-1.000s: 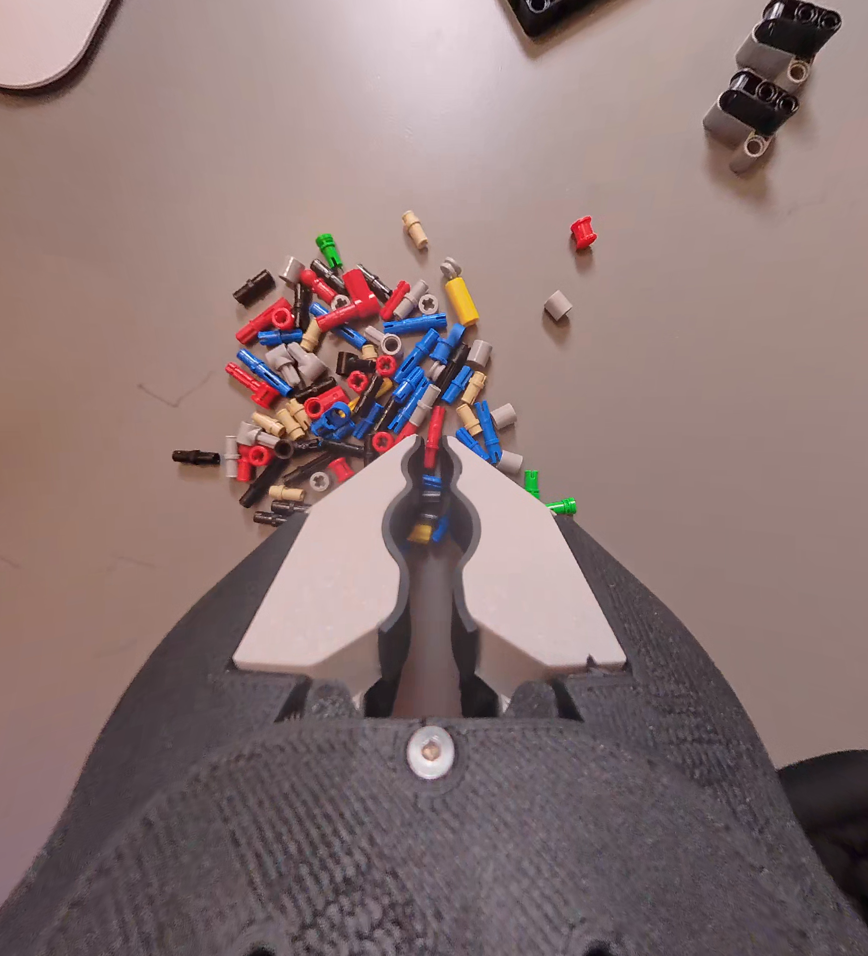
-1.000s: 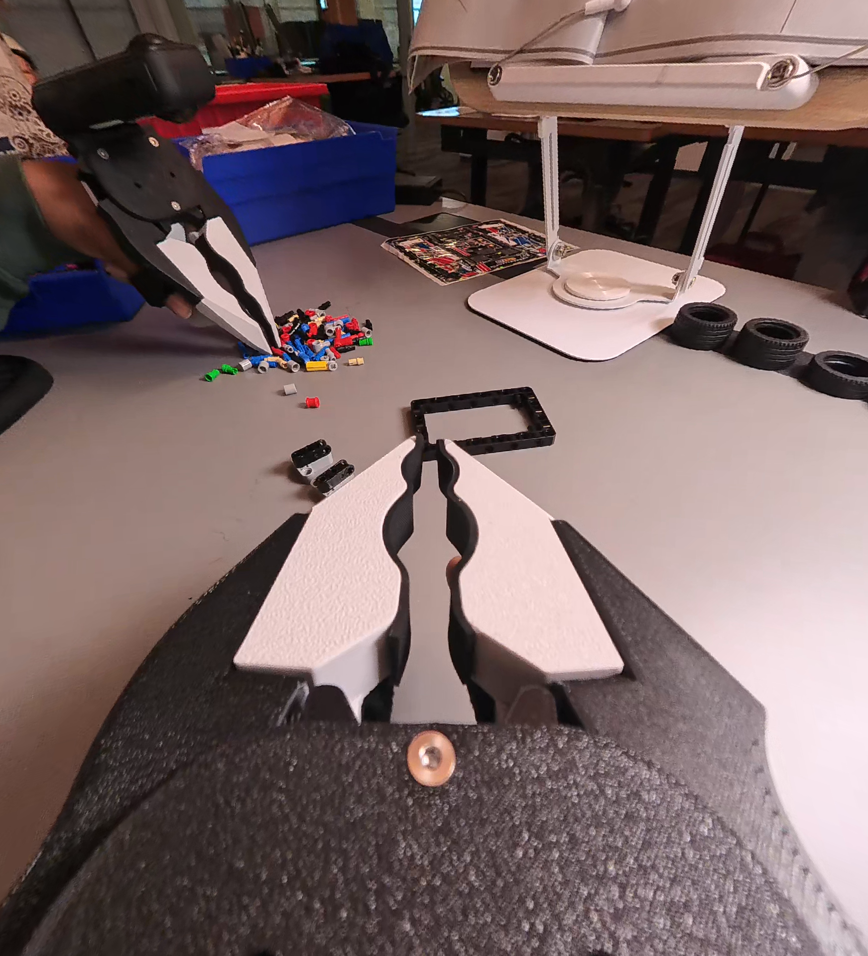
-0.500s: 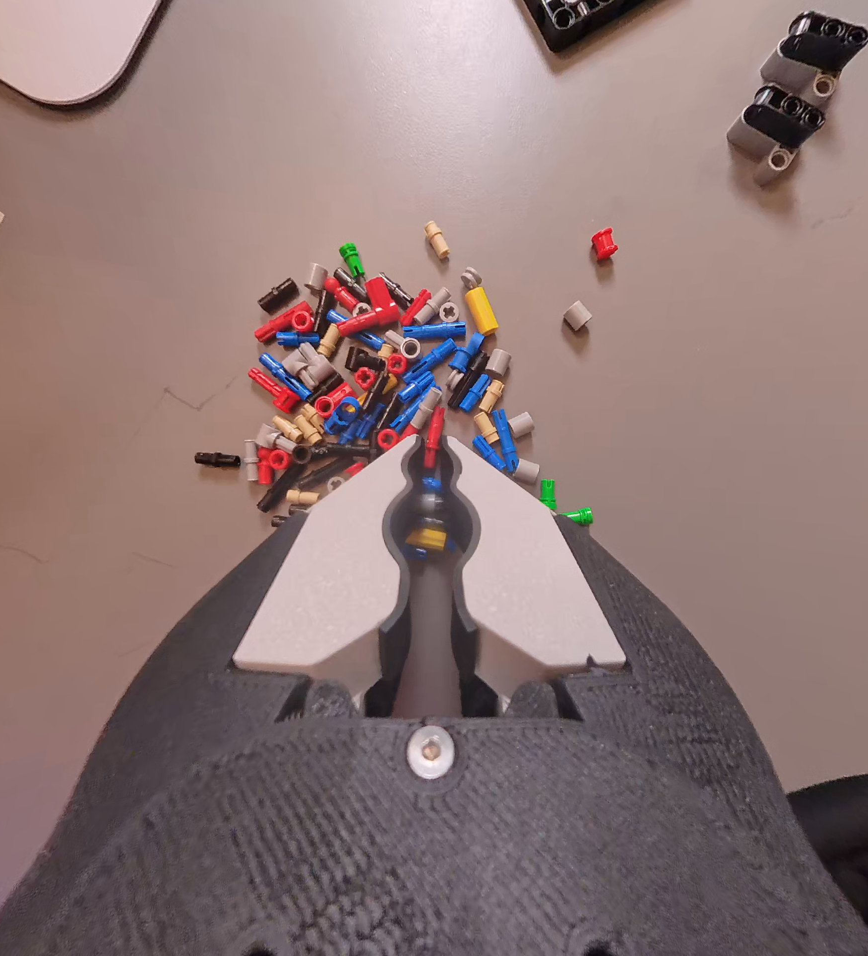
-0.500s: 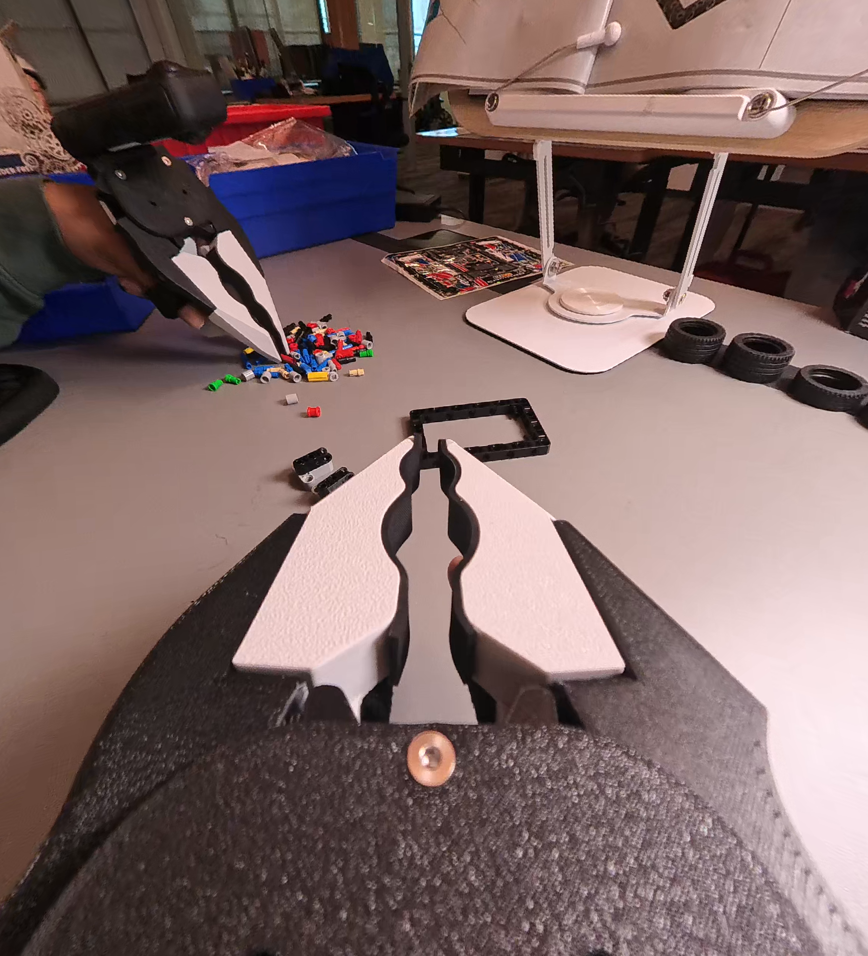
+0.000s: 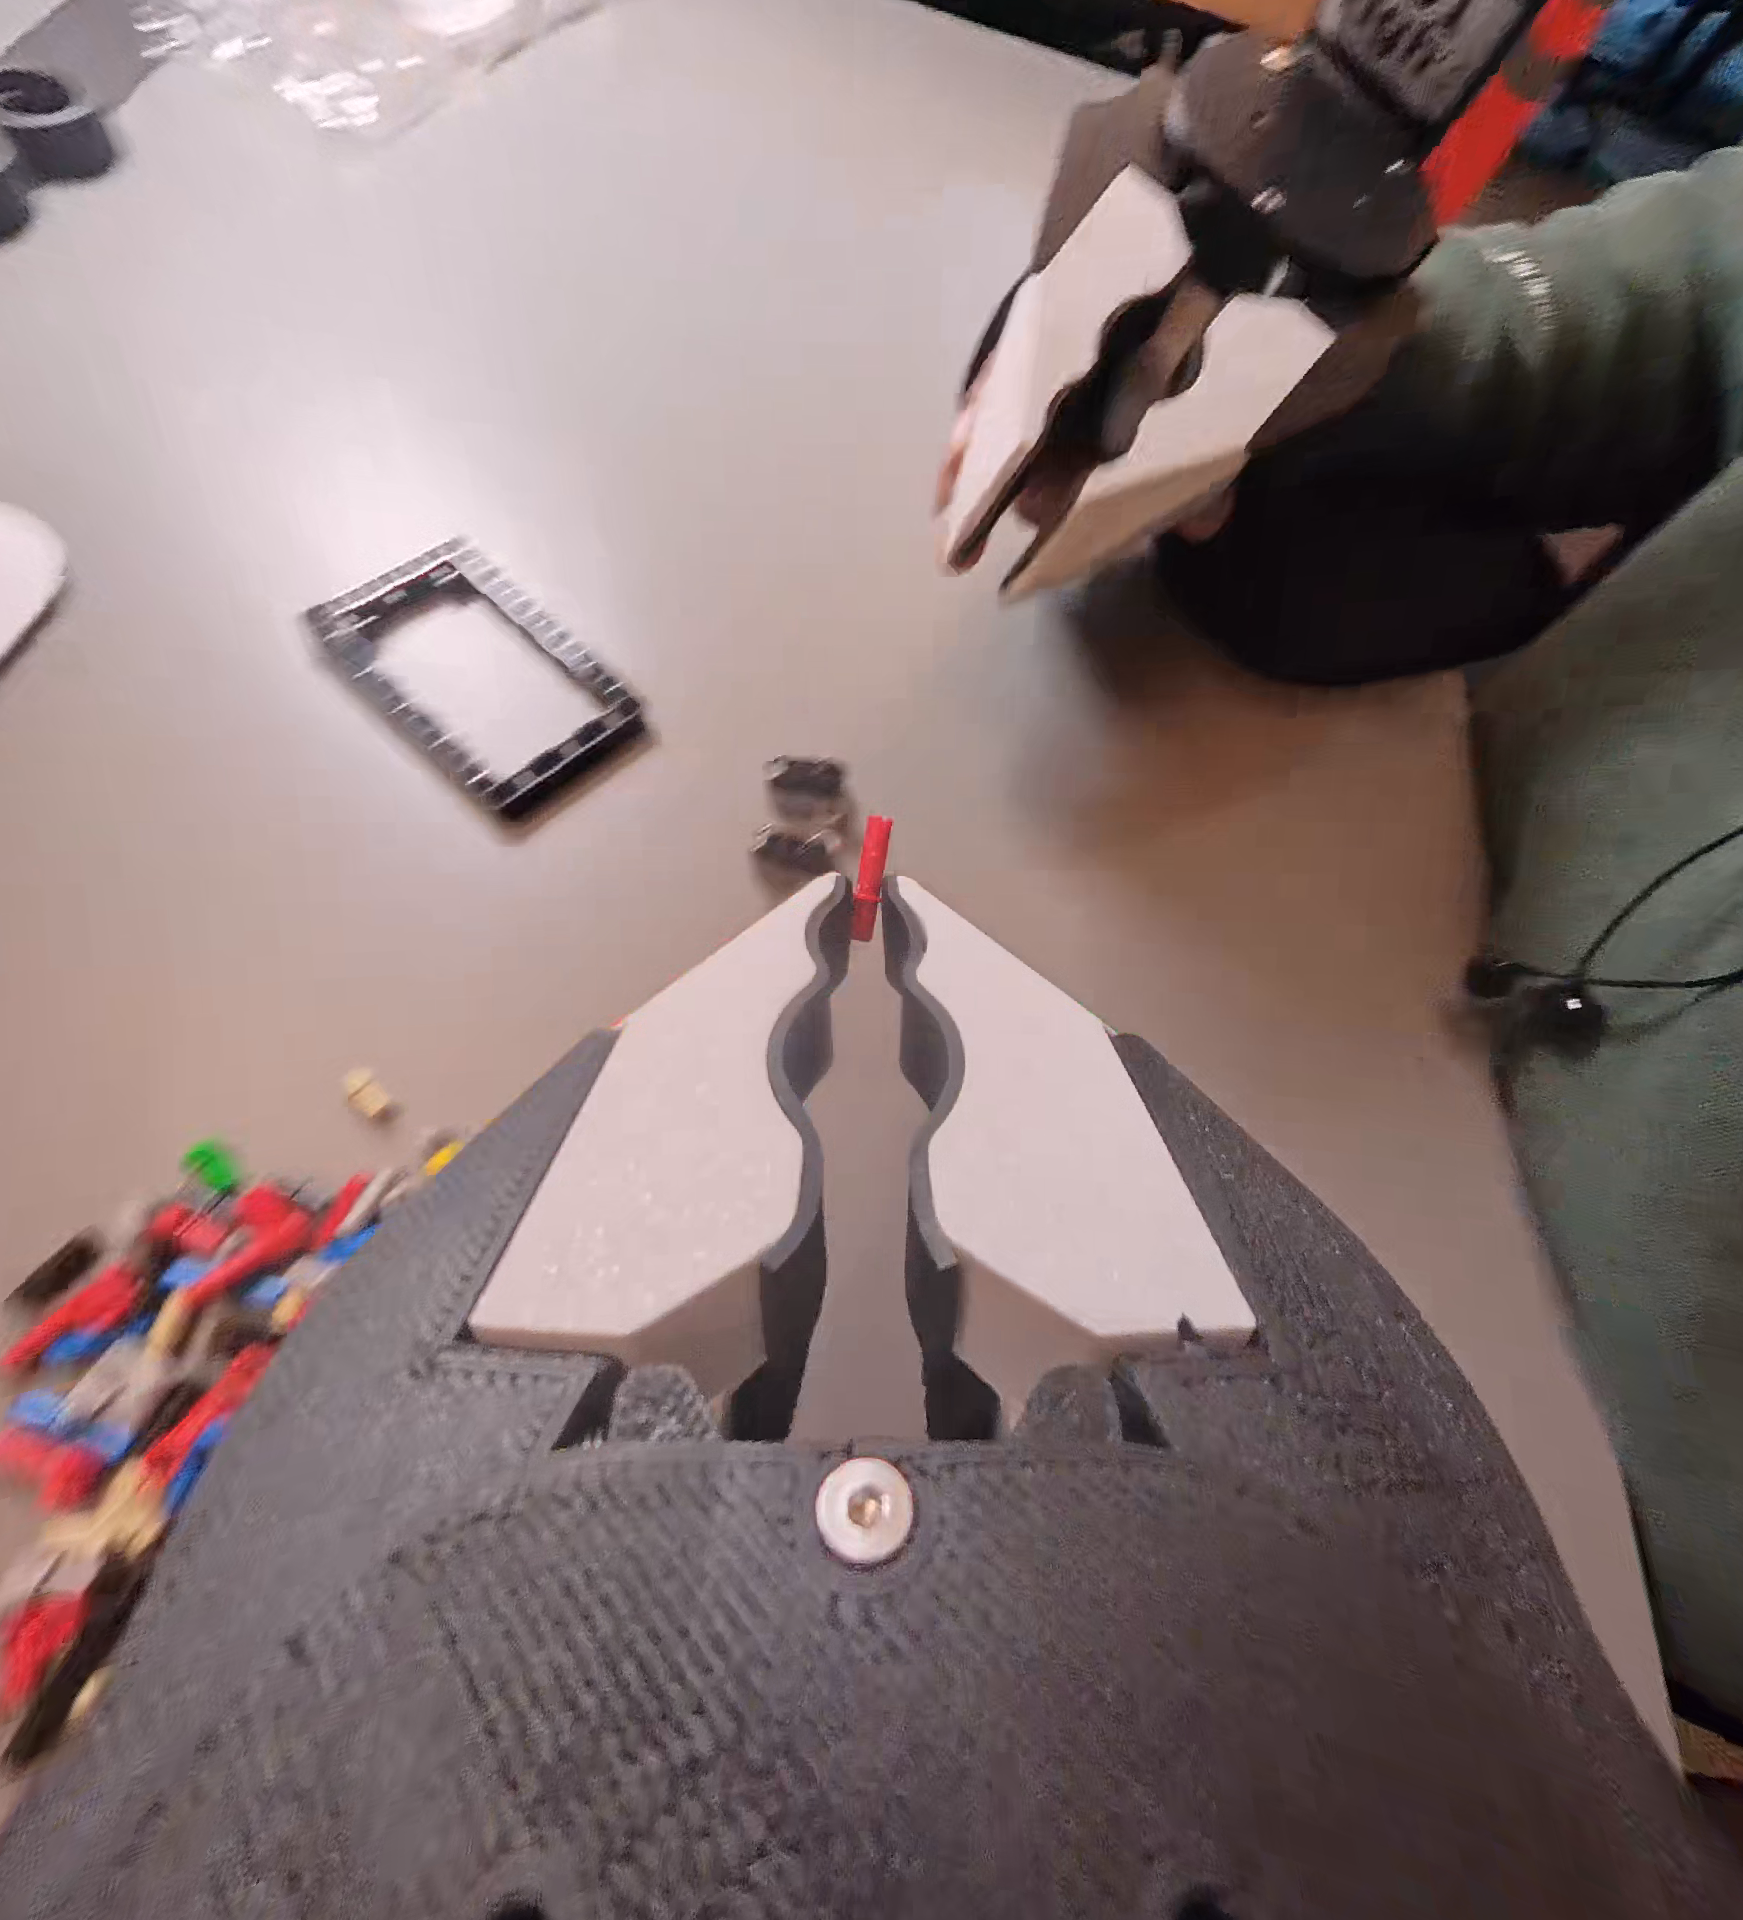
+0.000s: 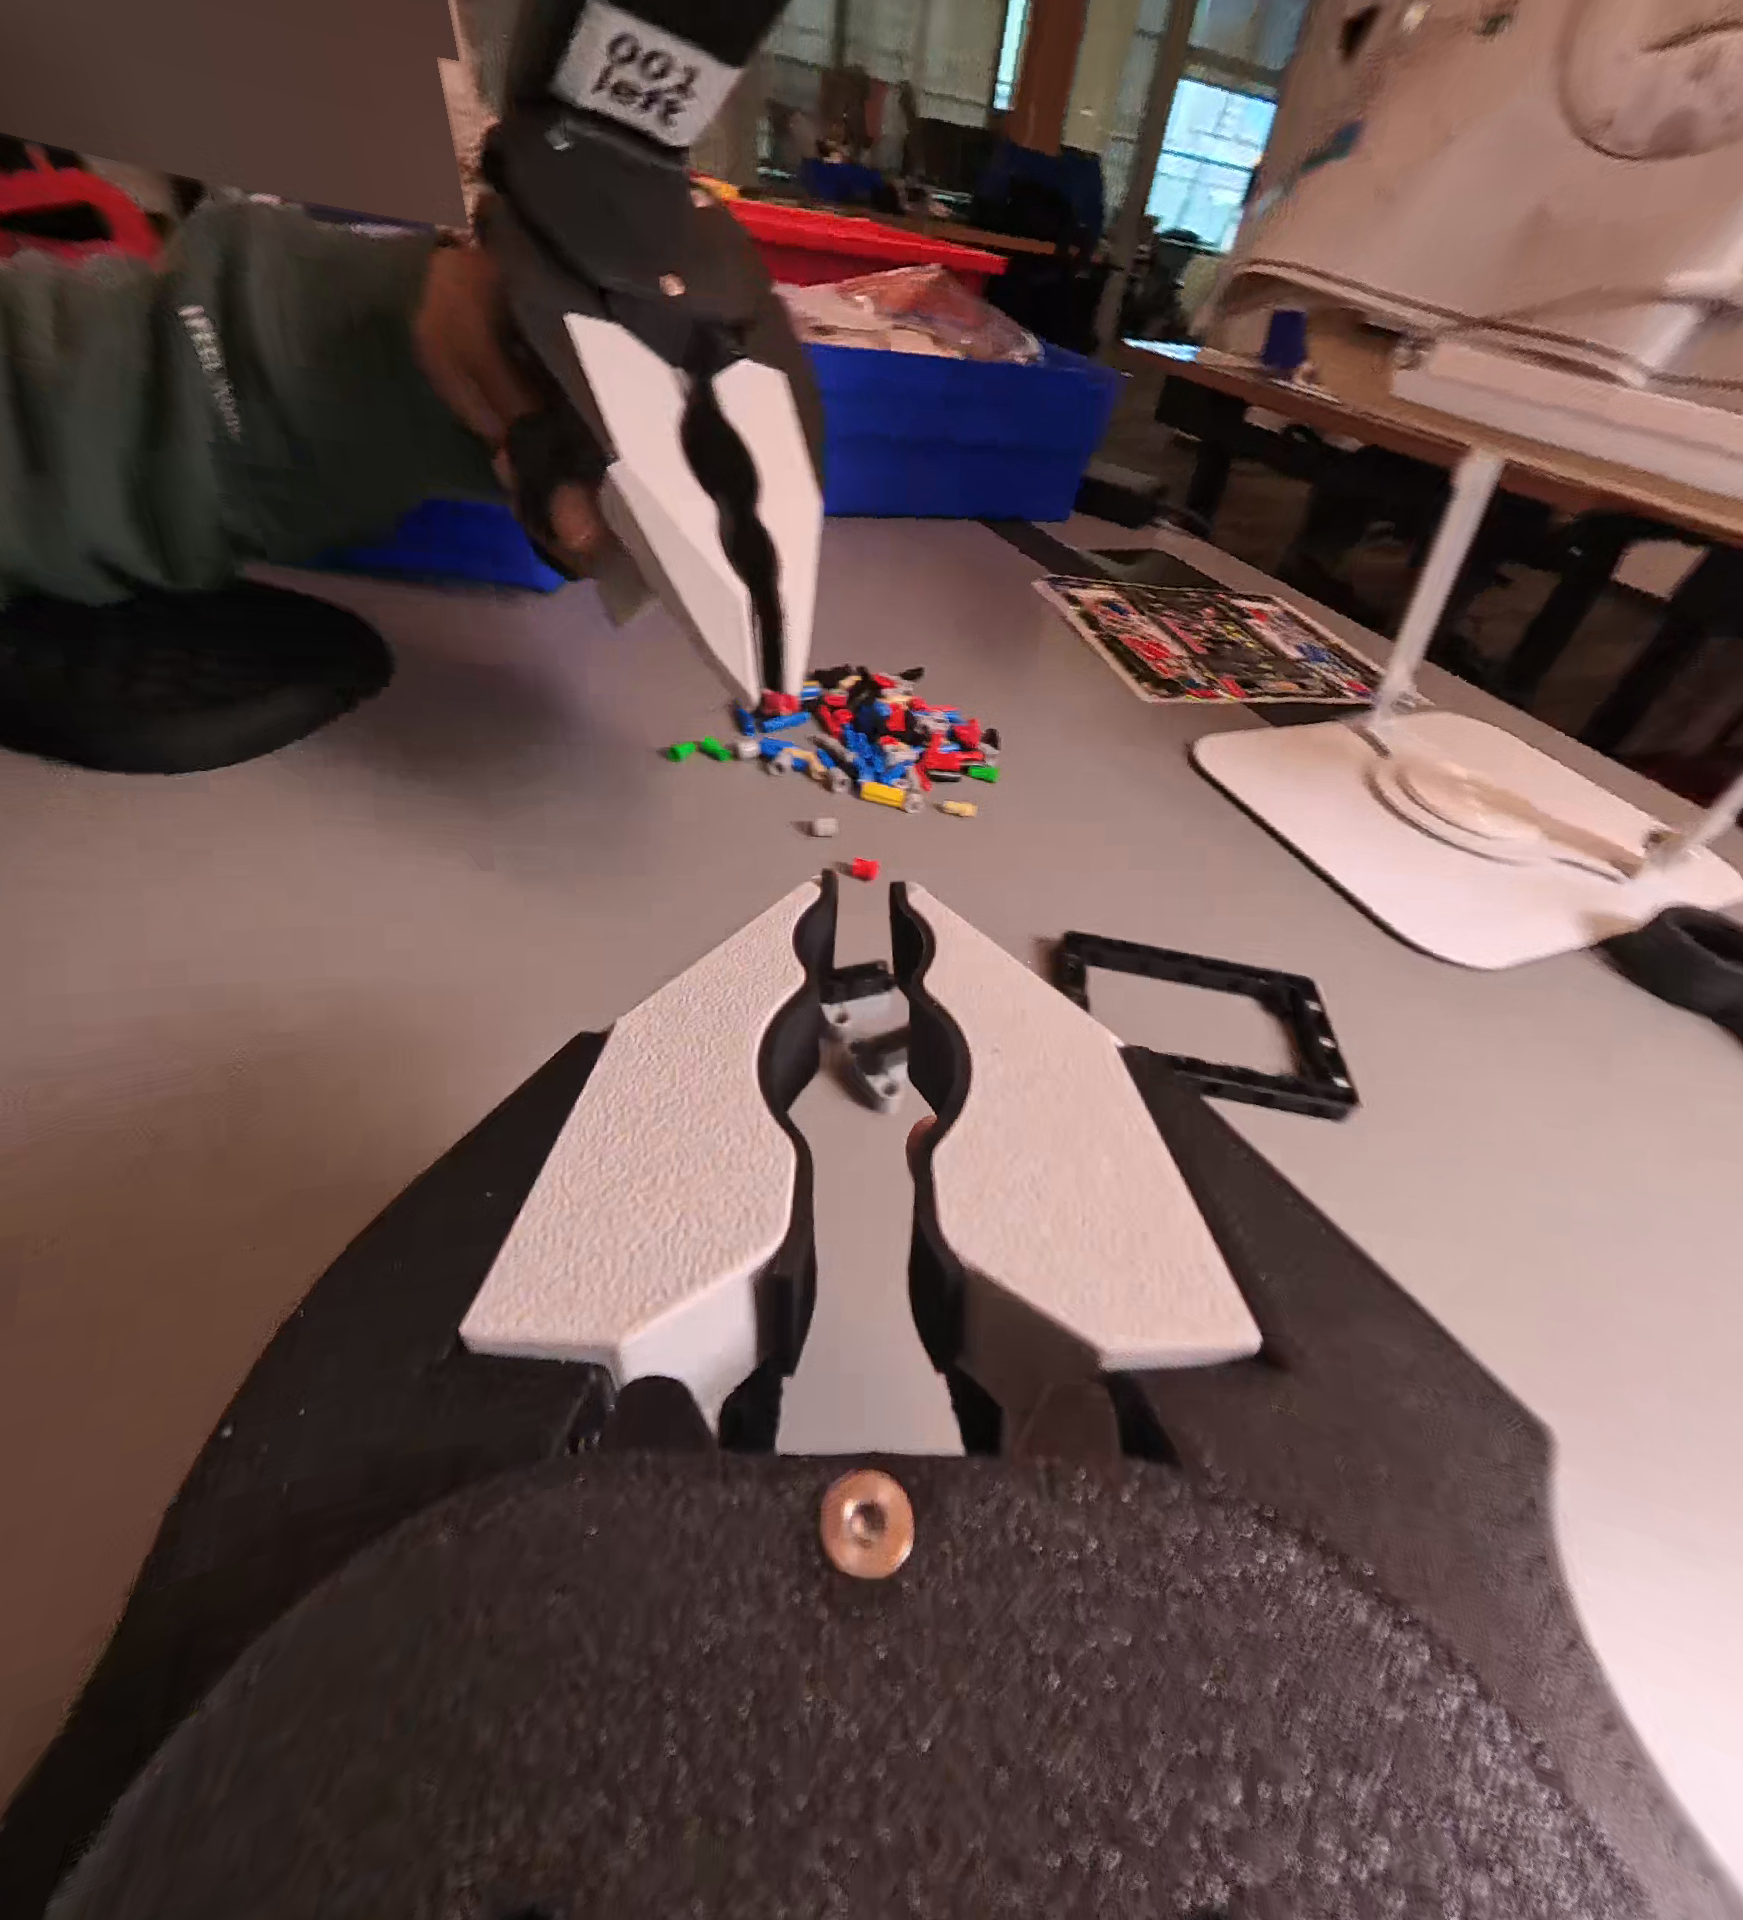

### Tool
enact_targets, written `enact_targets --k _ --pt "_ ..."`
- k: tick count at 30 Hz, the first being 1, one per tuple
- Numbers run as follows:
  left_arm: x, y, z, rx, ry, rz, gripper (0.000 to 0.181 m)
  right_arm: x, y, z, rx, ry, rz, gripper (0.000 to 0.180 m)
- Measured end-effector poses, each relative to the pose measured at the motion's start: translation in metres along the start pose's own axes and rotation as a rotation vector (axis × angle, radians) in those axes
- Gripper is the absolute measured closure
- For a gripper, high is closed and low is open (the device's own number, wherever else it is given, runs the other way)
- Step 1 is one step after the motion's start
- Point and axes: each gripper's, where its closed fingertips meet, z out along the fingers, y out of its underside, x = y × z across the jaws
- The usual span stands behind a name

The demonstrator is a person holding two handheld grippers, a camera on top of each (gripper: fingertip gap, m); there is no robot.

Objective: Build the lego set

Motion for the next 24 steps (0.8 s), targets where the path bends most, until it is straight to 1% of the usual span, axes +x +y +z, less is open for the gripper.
enact_targets --k 3,6,9,10,13,20,24 --pt "0.026 -0.008 0.024 -0.018 0.068 0.054 0.177 -0.026 0.006 0.012 -0.045 -0.069 -0.111 0.168" --pt "0.045 -0.003 0.043 -0.080 0.108 0.106 0.176 -0.043 0.009 0.016 -0.063 -0.127 -0.120 0.166" --pt "0.053 0.003 0.054 -0.122 0.118 0.139 0.177 -0.050 0.016 0.019 -0.096 -0.144 -0.153 0.170" --pt "0.053 0.005 0.055 -0.130 0.110 0.146 0.177 -0.053 0.018 0.019 -0.109 -0.153 -0.164 0.175" --pt "0.054 0.005 0.054 -0.128 0.110 0.144 0.177 -0.055 0.021 0.018 -0.122 -0.164 -0.170 0.180" --pt "0.055 0.005 0.052 -0.124 0.114 0.147 0.177 -0.056 0.024 0.017 -0.132 -0.171 -0.176 0.171" --pt "0.056 0.005 0.052 -0.116 0.119 0.147 0.177 -0.054 0.025 0.017 -0.140 -0.162 -0.184 0.171"
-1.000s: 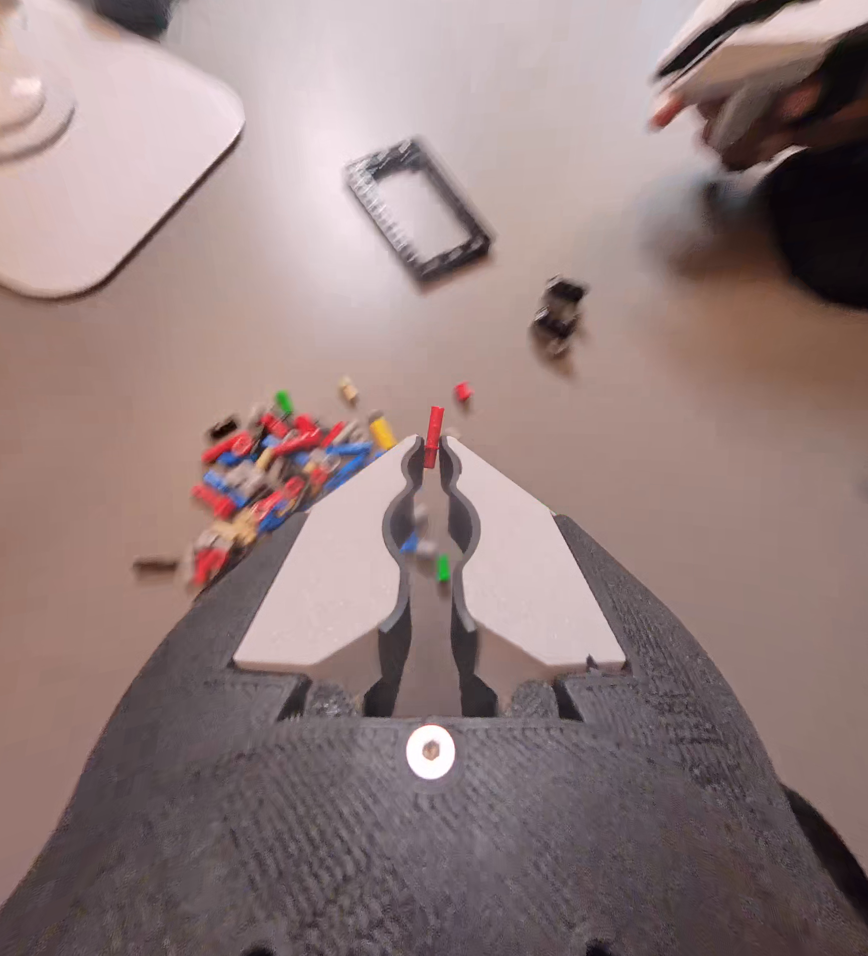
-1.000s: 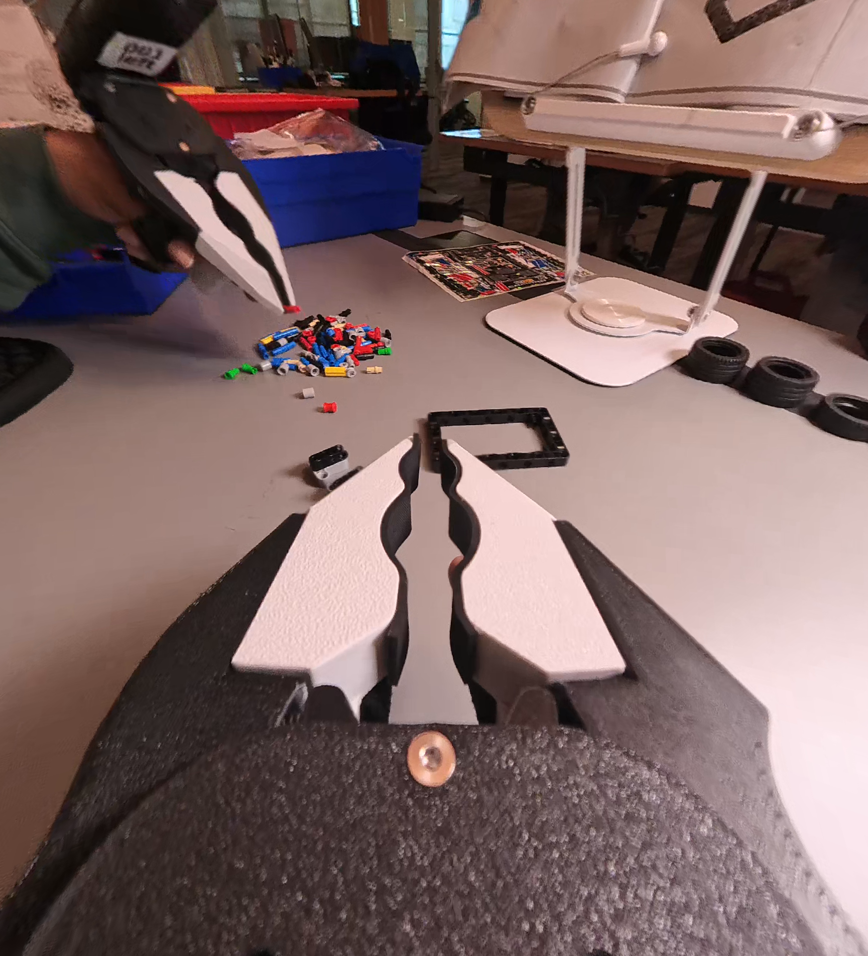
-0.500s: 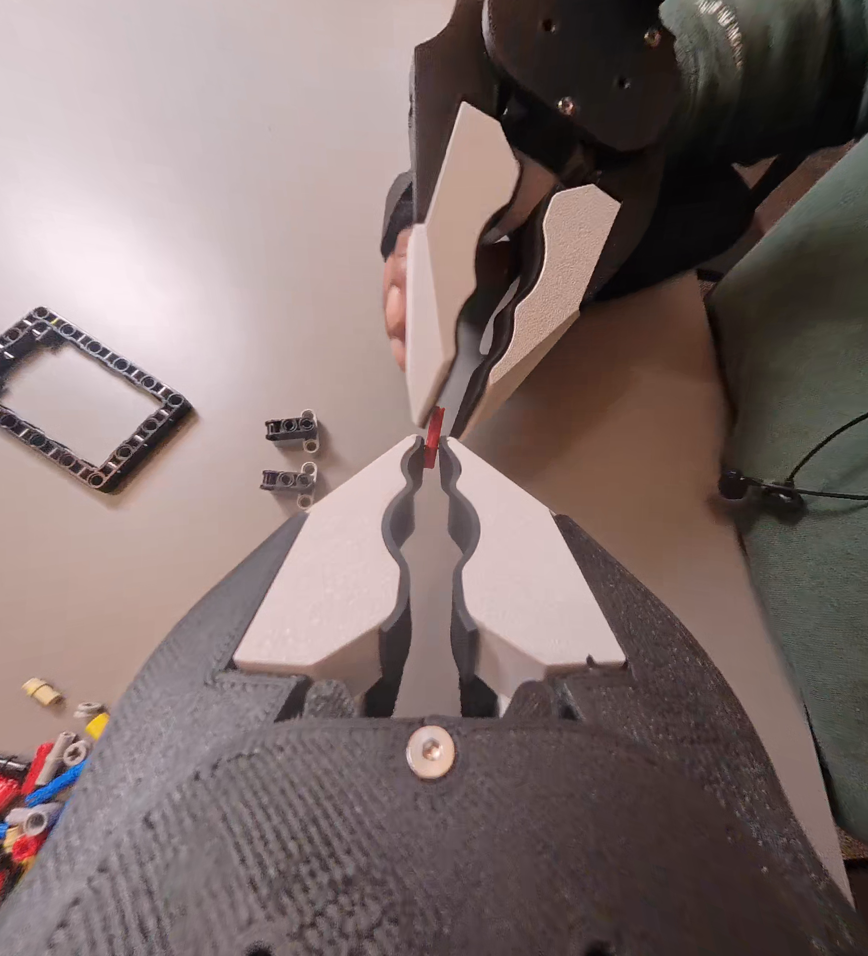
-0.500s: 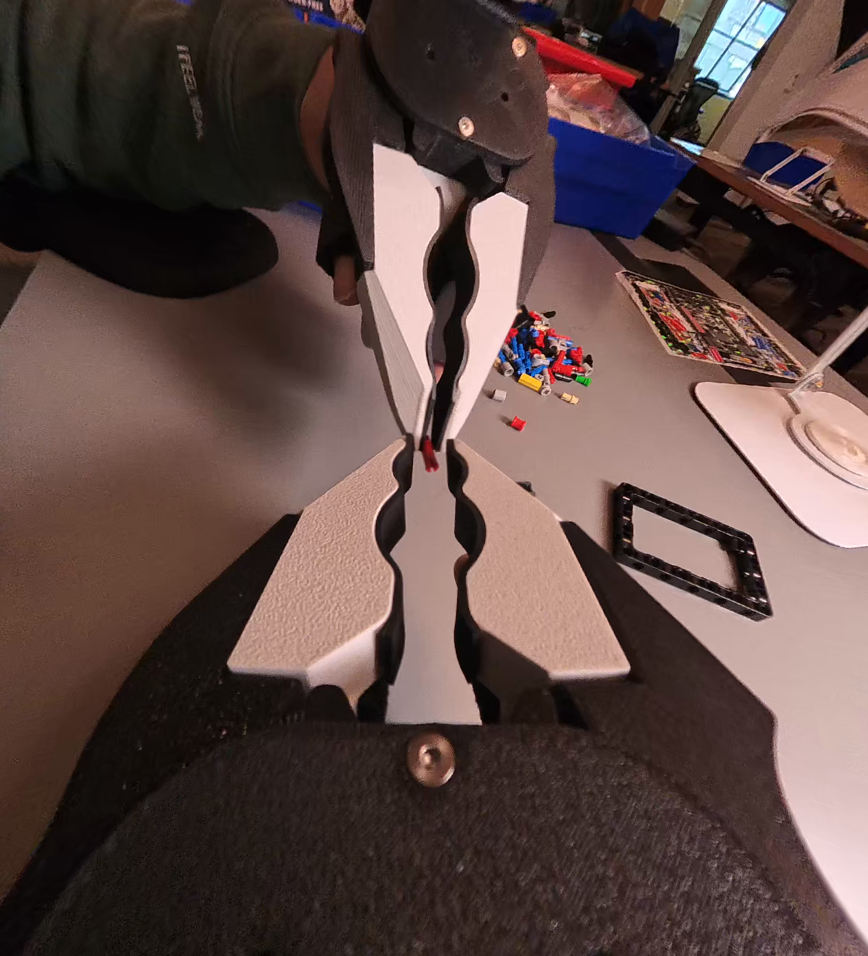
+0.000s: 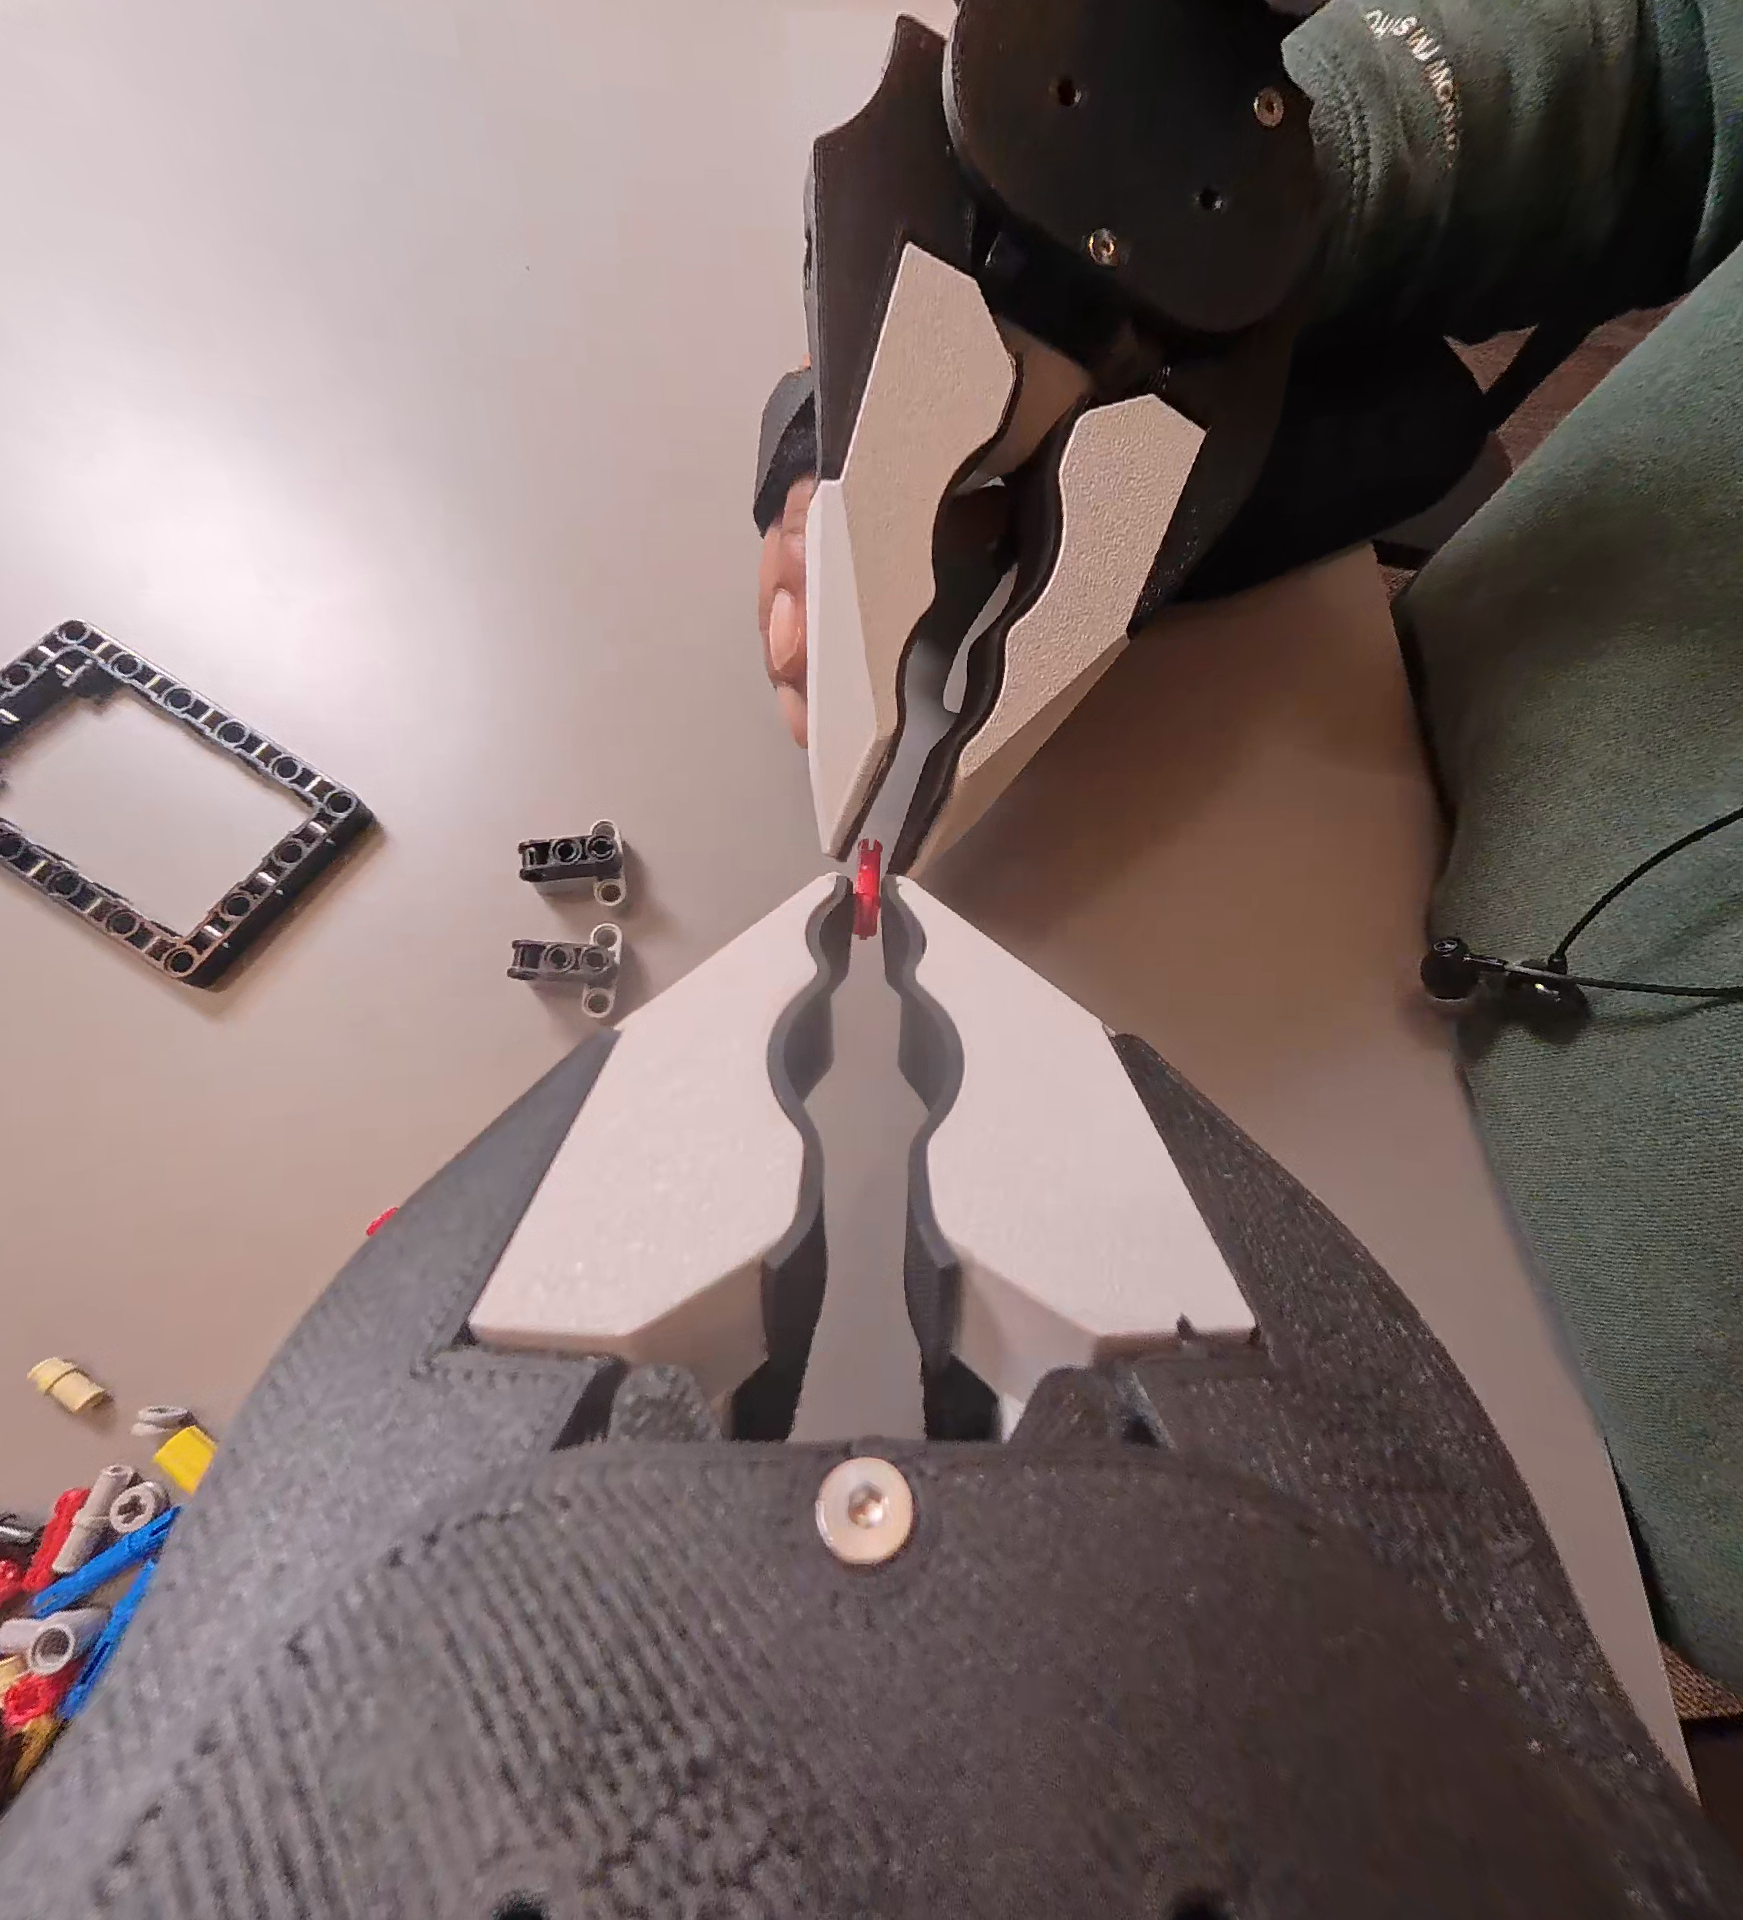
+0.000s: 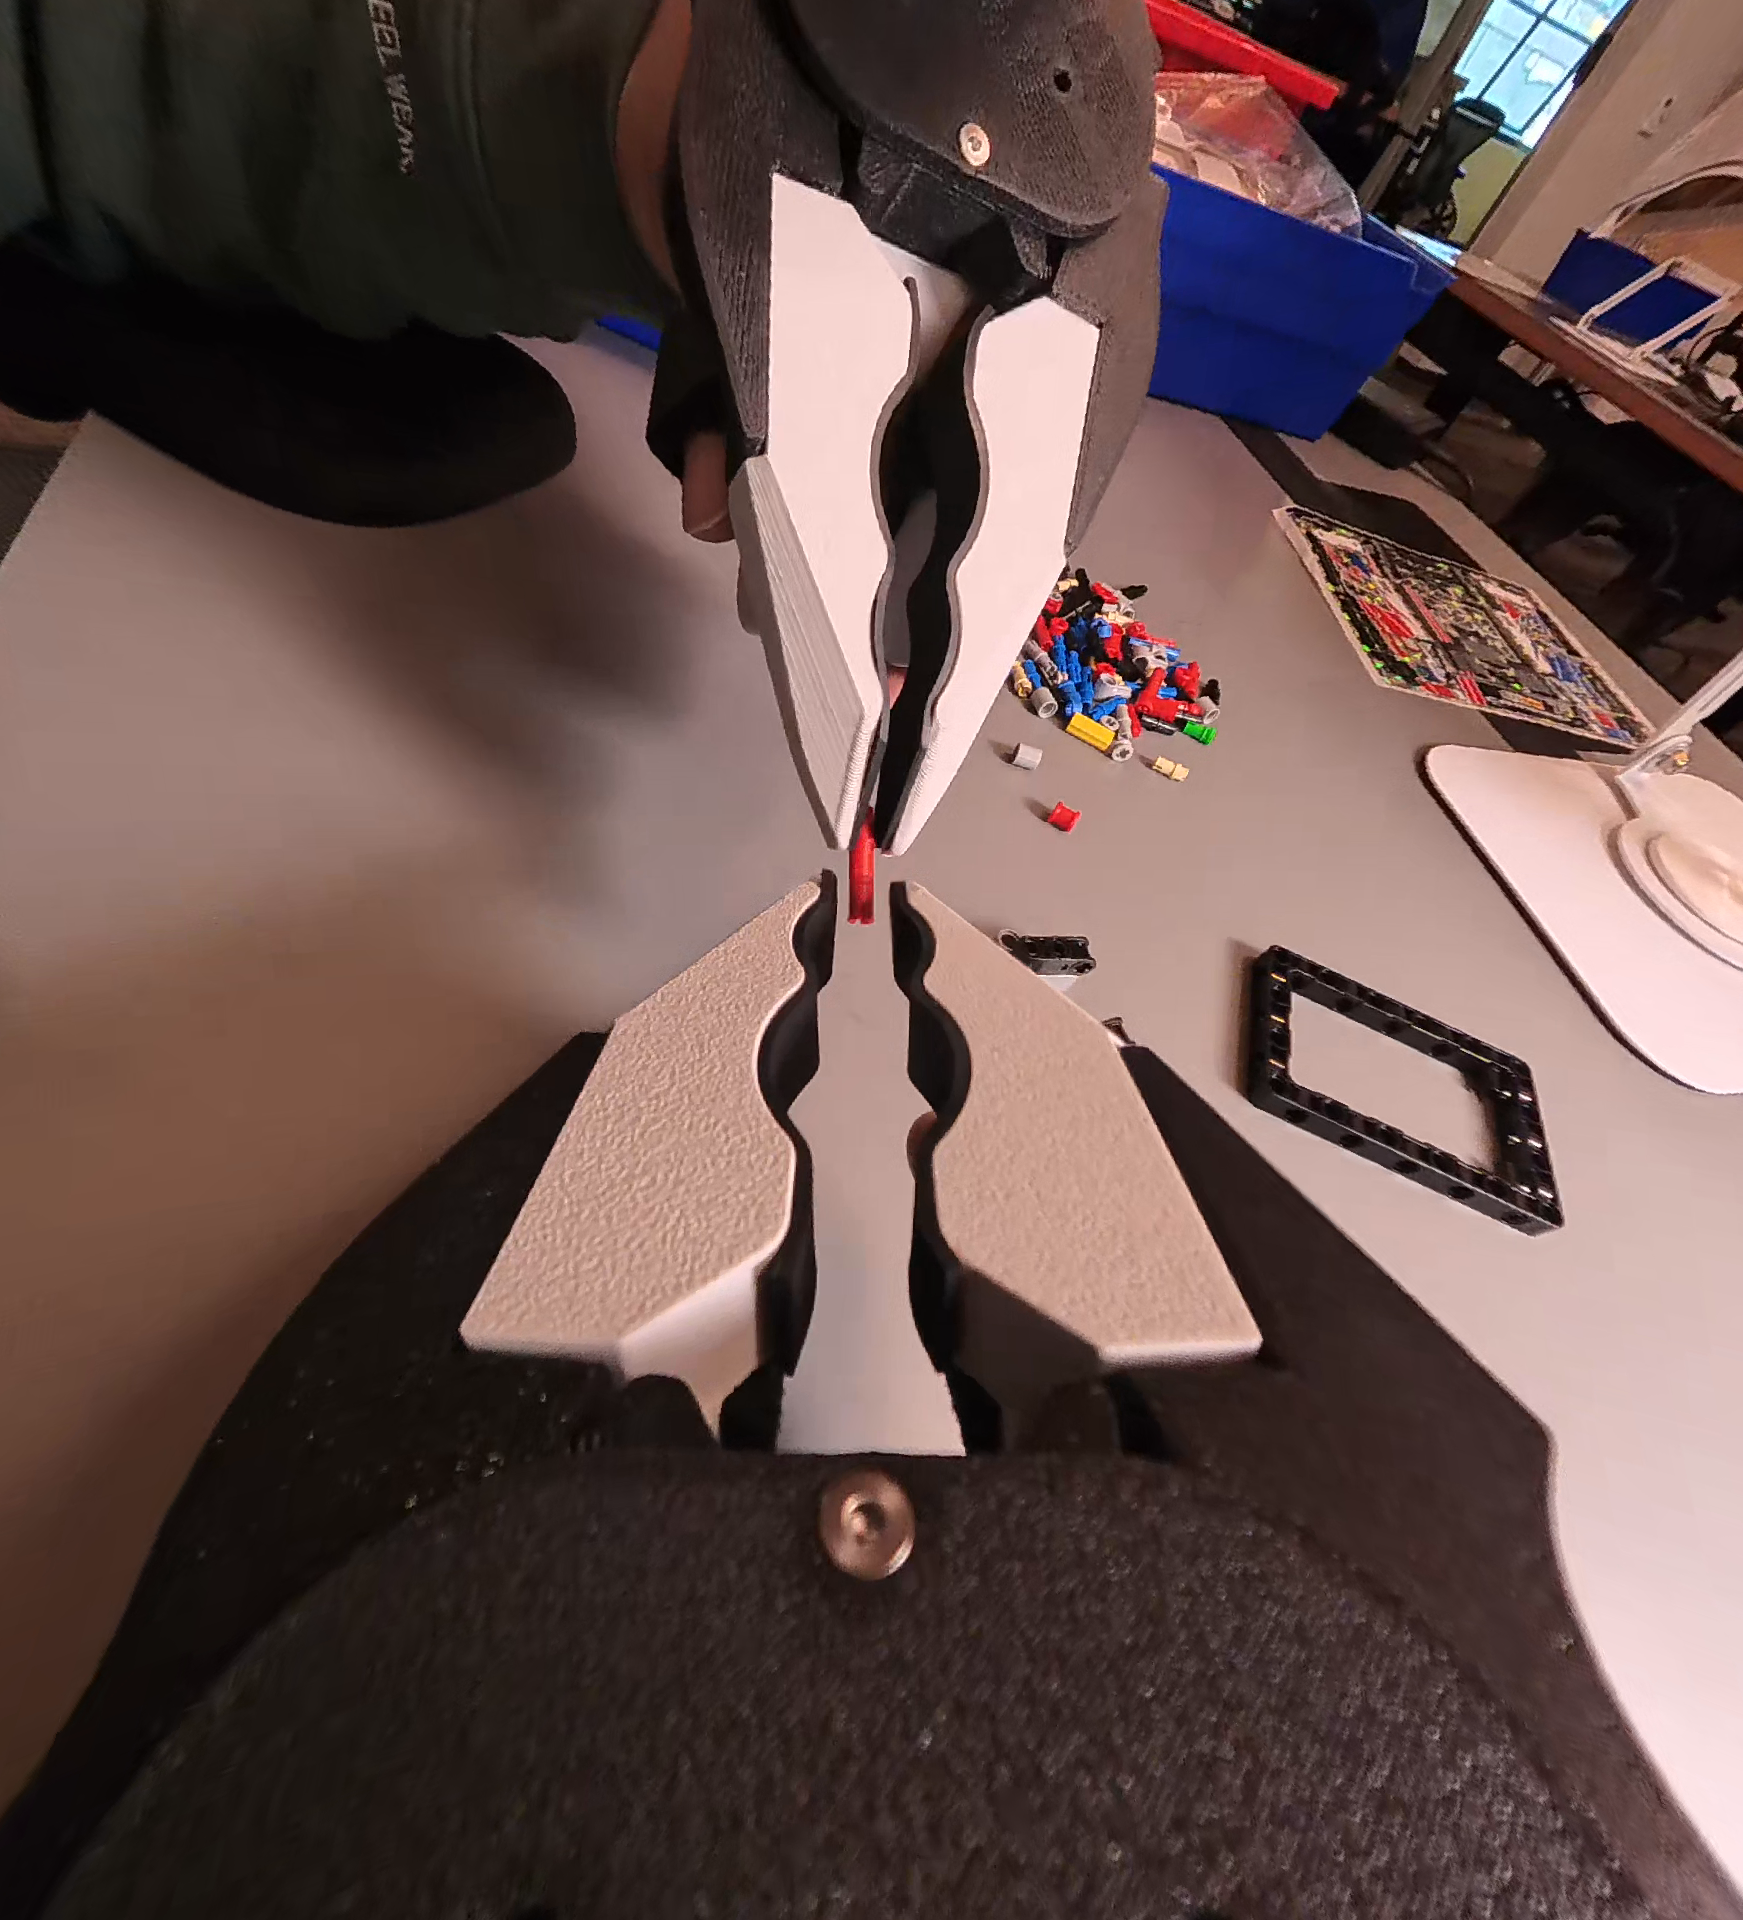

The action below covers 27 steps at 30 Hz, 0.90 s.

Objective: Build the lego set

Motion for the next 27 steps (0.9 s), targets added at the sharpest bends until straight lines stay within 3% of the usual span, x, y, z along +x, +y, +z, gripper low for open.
enact_targets --k 4,7,9,20,27 --pt "0.000 -0.002 -0.001 0.014 0.000 0.002 0.177 0.000 -0.002 -0.001 0.004 0.007 -0.014 0.177" --pt "-0.008 -0.004 -0.007 0.033 -0.037 -0.010 0.149 0.004 0.002 -0.004 -0.018 0.015 -0.029 0.177" --pt "-0.019 -0.005 -0.018 0.058 -0.073 -0.035 0.143 0.011 0.007 -0.010 -0.043 0.037 -0.041 0.177" --pt "-0.059 0.011 -0.043 0.093 -0.234 -0.109 0.144 0.048 0.065 -0.034 -0.326 0.130 -0.063 0.177" --pt "-0.087 0.000 -0.062 0.231 -0.368 -0.172 0.142 0.069 0.093 -0.050 -0.490 0.149 -0.040 0.177"
